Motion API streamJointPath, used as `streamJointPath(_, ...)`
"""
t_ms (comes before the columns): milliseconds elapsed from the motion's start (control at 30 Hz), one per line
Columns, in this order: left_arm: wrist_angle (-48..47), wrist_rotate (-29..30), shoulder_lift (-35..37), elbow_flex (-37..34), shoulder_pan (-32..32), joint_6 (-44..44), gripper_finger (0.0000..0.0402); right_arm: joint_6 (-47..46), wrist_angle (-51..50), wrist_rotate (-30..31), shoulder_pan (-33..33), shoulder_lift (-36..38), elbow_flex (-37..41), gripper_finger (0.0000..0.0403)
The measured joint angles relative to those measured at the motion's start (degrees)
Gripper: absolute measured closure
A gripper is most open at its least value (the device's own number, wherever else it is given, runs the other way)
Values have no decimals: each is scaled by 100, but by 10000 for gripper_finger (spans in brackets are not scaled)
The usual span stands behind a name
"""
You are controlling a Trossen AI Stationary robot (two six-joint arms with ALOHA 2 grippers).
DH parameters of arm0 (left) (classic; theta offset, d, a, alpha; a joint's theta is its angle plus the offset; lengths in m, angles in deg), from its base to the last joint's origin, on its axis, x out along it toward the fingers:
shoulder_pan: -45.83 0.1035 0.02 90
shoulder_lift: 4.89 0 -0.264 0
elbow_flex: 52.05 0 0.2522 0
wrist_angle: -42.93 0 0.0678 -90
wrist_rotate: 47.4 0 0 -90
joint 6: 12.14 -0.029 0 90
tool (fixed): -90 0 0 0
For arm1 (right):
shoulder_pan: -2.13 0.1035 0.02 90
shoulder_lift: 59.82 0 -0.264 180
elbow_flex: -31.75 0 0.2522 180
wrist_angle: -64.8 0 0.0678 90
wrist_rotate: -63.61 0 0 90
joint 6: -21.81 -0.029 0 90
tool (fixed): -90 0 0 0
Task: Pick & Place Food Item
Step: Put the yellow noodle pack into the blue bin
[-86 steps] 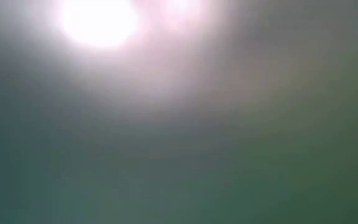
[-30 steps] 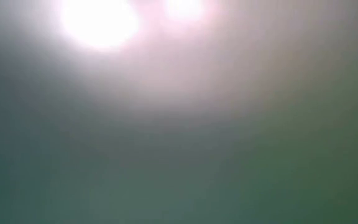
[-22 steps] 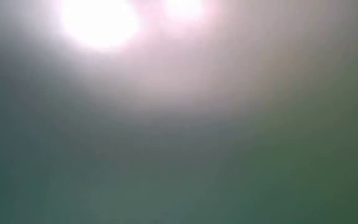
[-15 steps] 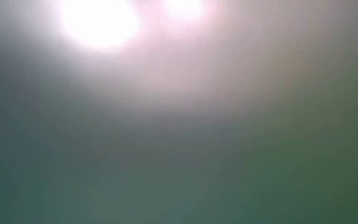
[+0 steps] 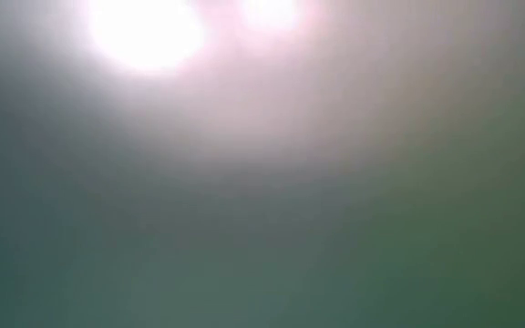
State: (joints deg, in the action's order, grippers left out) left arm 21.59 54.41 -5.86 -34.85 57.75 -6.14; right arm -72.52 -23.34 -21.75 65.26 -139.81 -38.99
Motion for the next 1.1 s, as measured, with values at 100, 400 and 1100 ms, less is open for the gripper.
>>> streamJointPath(100,0,-2,0,0,0,0,402,-161,-17,0,0,2,-2,394)
streamJointPath(400,0,-2,0,0,0,1,402,-485,-167,-13,0,4,3,351)
streamJointPath(1100,0,-2,0,0,0,0,402,-461,-490,137,-4,11,-303,226)
